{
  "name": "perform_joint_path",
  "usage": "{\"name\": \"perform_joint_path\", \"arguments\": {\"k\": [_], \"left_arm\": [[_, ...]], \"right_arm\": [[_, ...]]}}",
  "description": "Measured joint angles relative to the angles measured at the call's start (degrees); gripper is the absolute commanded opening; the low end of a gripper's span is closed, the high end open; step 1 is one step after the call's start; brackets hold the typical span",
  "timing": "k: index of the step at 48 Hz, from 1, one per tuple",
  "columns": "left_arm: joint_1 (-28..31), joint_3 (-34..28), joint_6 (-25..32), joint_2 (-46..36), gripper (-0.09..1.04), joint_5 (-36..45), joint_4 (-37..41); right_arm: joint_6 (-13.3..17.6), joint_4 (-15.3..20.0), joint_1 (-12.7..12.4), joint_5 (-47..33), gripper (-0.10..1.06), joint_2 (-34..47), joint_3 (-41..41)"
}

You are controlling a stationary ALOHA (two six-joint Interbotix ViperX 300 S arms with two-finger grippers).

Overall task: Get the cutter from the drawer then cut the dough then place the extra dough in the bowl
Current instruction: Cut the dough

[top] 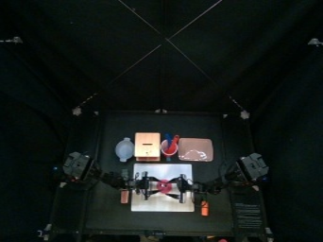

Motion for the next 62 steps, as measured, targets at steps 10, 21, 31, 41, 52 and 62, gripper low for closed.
{"name": "perform_joint_path", "arguments": {"k": [10, 21, 31, 41, 52, 62], "left_arm": [[0.09, 0.0, 0.0, 0.0, 0.85, 0.09, 0.0], [0.09, 0.18, 0.26, -0.09, 0.85, 1.58, 0.0], [0.09, 0.26, 0.26, 0.0, 0.78, 1.85, 0.53], [0.35, 0.18, 0.26, -0.09, 0.69, 2.2, 1.49], [0.7, 0.09, 0.44, -0.18, 0.6, 5.63, 1.85], [0.97, 0.0, 0.53, -0.26, 0.57, 6.33, 2.02]], "right_arm": [[-0.26, 0.0, -1.85, 3.25, 0.93, 0.09, -0.44], [-0.35, -0.18, -2.99, 4.39, 0.93, 0.09, -0.79], [-0.35, -0.26, -3.16, 6.33, 0.85, 0.09, -1.49], [-0.44, -0.26, -3.25, 6.86, 0.67, 0.09, -1.49], [-0.44, -0.7, -4.22, 9.23, 0.61, 0.0, -1.67], [-0.53, -0.79, -4.57, 10.28, 0.61, 0.0, -1.76]]}}
